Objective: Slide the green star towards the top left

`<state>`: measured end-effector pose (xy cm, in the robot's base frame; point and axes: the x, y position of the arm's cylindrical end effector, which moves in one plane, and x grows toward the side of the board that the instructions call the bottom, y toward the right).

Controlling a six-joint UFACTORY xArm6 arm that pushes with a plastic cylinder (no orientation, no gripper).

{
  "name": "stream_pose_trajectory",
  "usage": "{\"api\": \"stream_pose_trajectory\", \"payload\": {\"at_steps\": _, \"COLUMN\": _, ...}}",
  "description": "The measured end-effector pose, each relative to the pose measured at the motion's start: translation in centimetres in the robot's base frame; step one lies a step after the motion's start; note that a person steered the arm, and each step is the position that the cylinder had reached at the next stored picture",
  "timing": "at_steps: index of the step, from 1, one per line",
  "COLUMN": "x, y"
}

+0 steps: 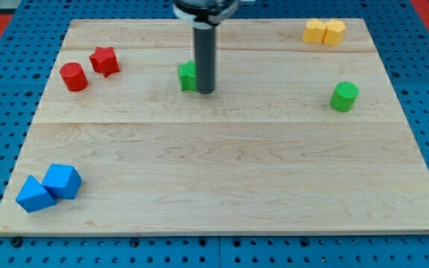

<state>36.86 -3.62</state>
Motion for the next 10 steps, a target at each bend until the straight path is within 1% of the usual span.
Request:
{"api": "stream_pose_trajectory", "payload": {"at_steps": 1, "x": -5.0, "y": -4.1}}
{"api": "stream_pose_trajectory", "payload": {"at_steps": 2, "x": -9.1, "y": -6.0}}
{"api": "stream_pose_trajectory", "payload": {"at_steps": 3, "x": -9.2, "y": -6.6}}
{"api": "stream_pose_trajectory", "payload": {"at_steps": 4, "x": -10.5, "y": -4.2}}
{"api": "stream_pose_trajectory", "payload": {"at_steps": 5, "x": -13.8, "y": -5.0}}
{"api": "stream_pose_trajectory", "payload": {"at_steps": 6, "x": -14.4, "y": -9.4}}
{"api": "stream_pose_trajectory", "payload": {"at_steps": 7, "x": -14.1, "y": -11.9}}
{"api": "stream_pose_trajectory", "payload": {"at_steps": 8, "x": -13.0, "y": -9.0}}
{"api": "stream_pose_trajectory", "payload": {"at_steps": 9, "x": -10.2, "y": -9.6}}
{"api": "stream_pose_trajectory", "payload": {"at_steps": 10, "x": -9.4, "y": -13.4}}
